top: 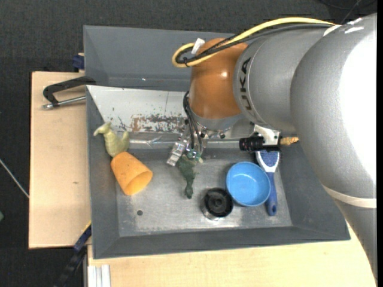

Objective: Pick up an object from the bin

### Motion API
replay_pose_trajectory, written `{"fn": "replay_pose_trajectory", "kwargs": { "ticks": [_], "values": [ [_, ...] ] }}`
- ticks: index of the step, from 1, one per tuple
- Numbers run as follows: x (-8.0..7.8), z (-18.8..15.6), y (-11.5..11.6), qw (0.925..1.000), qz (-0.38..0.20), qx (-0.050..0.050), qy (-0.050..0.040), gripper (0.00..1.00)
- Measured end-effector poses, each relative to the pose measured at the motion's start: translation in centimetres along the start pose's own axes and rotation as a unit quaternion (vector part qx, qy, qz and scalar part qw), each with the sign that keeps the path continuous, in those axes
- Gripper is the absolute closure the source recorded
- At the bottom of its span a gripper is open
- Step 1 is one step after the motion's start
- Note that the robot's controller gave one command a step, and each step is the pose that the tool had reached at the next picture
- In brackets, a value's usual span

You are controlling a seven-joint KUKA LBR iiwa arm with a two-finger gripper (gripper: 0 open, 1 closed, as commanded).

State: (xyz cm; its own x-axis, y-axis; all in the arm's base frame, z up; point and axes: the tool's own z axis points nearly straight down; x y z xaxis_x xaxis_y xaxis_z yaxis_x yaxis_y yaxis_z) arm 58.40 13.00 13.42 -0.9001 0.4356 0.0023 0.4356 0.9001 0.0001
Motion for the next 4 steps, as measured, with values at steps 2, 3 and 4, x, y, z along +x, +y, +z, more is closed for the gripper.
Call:
{"fn": "replay_pose_trajectory", "kwargs": {
  "ticks": [2, 3, 4],
  "values": [
    [-0.8, -7.0, -1.6, 0.9987, 0.05, -0.005, -0.0061, 1.0],
    [-0.7, -6.5, -1.7, 0.9988, 0.05, -0.001, -0.0026, 0.0],
    [-0.9, 4.3, -6.4, 0.9991, 0.042, 0.003, 0.0023, 0.0]
  ]
}}
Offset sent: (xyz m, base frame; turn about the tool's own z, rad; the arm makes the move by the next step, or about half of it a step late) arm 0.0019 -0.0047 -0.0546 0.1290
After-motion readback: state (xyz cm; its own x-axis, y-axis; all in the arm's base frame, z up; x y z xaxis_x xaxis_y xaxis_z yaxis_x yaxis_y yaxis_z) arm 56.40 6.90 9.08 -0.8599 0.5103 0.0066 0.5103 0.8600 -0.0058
